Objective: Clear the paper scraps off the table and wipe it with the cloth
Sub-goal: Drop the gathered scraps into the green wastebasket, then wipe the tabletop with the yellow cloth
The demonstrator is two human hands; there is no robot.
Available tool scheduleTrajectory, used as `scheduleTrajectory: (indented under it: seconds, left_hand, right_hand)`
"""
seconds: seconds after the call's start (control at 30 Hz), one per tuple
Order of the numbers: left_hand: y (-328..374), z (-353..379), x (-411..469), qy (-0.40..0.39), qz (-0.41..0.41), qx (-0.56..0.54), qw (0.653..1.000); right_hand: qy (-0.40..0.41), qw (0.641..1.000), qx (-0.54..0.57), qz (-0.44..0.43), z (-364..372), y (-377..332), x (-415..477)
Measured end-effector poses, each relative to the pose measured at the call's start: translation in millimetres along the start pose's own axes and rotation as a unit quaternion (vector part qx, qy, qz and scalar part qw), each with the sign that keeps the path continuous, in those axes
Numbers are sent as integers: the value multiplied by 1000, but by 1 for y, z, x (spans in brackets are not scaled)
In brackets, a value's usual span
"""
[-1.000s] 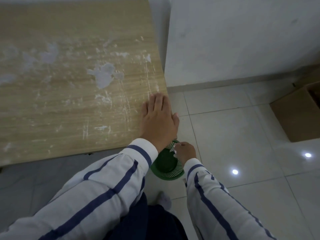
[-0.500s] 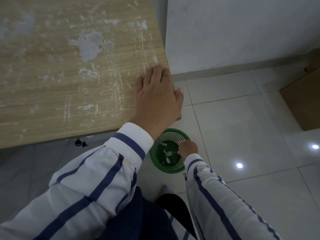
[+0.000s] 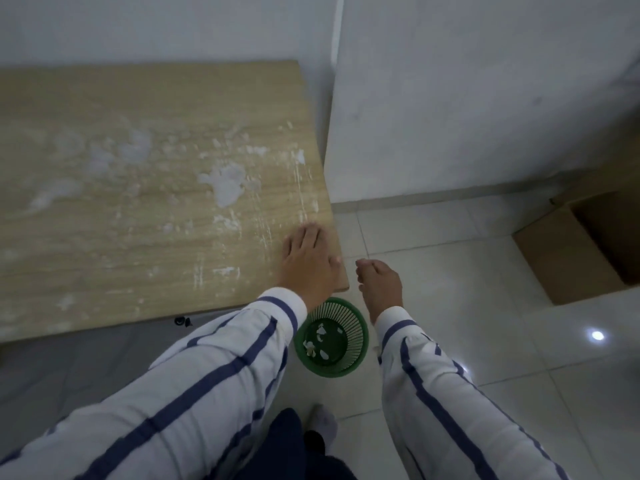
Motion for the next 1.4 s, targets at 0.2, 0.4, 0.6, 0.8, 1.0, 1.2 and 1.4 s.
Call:
scheduleTrajectory:
  seconds: [0.2, 0.4, 0.6, 0.8, 1.0, 1.2, 1.4]
  left_hand:
    - [-17, -44, -10, -45, -52, 0, 998]
    - [-53, -102, -20, 13, -83, -4, 996]
    - [-125, -171, -29, 103, -155, -15, 982]
    - [-222, -228, -28, 158, -216, -32, 963]
    - [-351, -269, 1, 159, -245, -21, 956]
    - [-479, -312, 24, 127, -265, -1, 956]
    - [-567, -331, 35, 108, -297, -21, 949]
  right_hand:
    - [-100, 961, -191, -172, 9, -85, -7]
    - [-188, 905, -225, -308, 62, -146, -23]
    - [-224, 859, -235, -396, 137, -216, -36]
    - [-260, 806, -247, -471, 239, -276, -57]
    - [-285, 782, -258, -490, 368, -322, -66]
    - [-289, 798, -248, -467, 492, -369, -83]
    - [-320, 787, -259, -460, 577, -387, -105]
Point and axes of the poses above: each hand's wrist, its own x-axis towards the middle knuckle, its own z-axis out of the palm, y = z × x, the point moved 2 cm from there along x, towards the middle knuckle, and after that the axes turned 8 degrees about -z, right-handed, at the moved point
